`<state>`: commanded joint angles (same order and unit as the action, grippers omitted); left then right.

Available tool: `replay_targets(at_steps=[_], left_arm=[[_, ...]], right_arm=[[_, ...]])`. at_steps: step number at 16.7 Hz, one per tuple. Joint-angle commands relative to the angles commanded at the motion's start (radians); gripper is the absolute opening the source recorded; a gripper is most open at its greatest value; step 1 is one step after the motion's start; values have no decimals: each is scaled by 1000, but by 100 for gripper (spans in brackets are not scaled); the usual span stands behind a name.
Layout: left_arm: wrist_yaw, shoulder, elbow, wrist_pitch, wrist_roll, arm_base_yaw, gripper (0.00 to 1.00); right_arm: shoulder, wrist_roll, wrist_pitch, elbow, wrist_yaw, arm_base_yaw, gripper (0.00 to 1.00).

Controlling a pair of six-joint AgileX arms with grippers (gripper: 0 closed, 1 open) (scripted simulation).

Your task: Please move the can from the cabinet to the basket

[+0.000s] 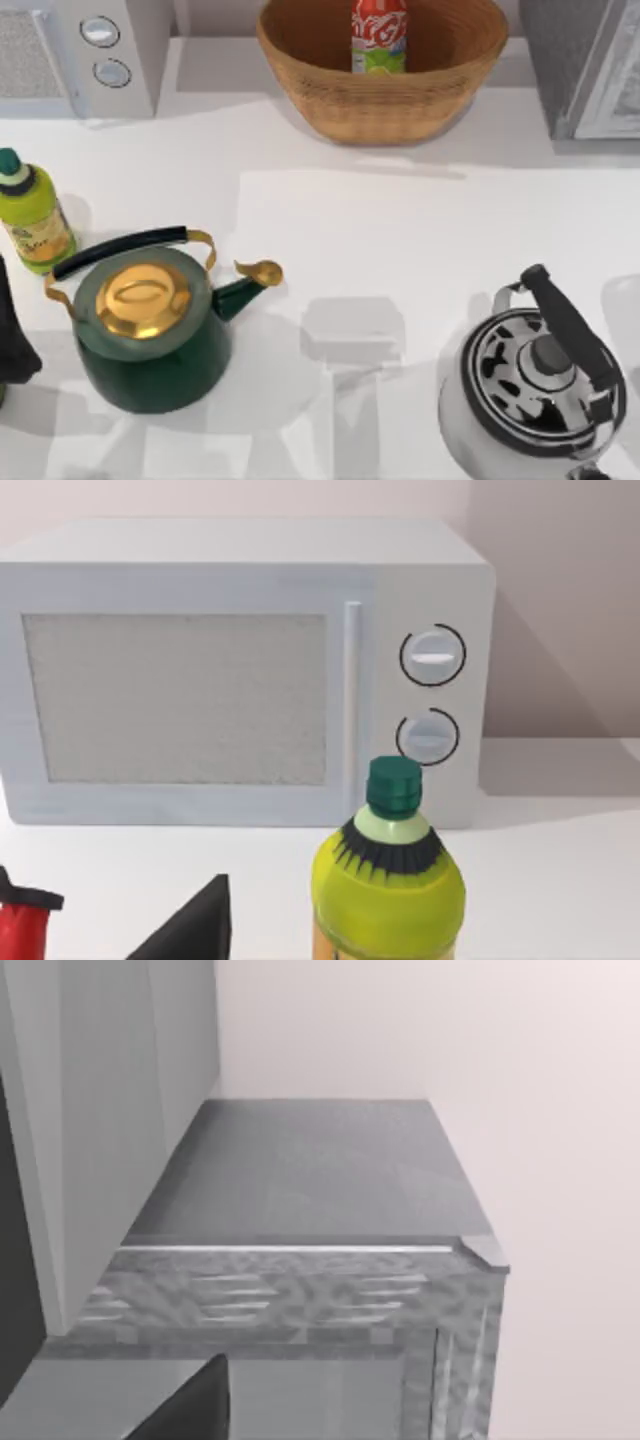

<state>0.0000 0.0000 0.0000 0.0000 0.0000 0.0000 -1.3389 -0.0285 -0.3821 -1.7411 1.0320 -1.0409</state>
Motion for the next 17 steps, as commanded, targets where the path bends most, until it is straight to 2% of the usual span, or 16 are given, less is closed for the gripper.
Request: replay_targets(at_steps=[4, 6, 8, 12, 17], left_arm=[[0, 0, 0, 0, 0, 0, 100], [0, 0, 0, 0, 0, 0, 100], [0, 0, 0, 0, 0, 0, 100], [0, 0, 0, 0, 0, 0, 100], [0, 0, 0, 0, 0, 0, 100]], right_arm=[[-2, 0, 2, -4, -9, 7, 100], [-5, 0, 0, -11, -59, 58, 100], [-9, 1, -6, -21, -150, 149, 100], [-15, 3, -23, -36, -447, 445, 100], [-3, 5, -42, -31, -931, 929, 100]])
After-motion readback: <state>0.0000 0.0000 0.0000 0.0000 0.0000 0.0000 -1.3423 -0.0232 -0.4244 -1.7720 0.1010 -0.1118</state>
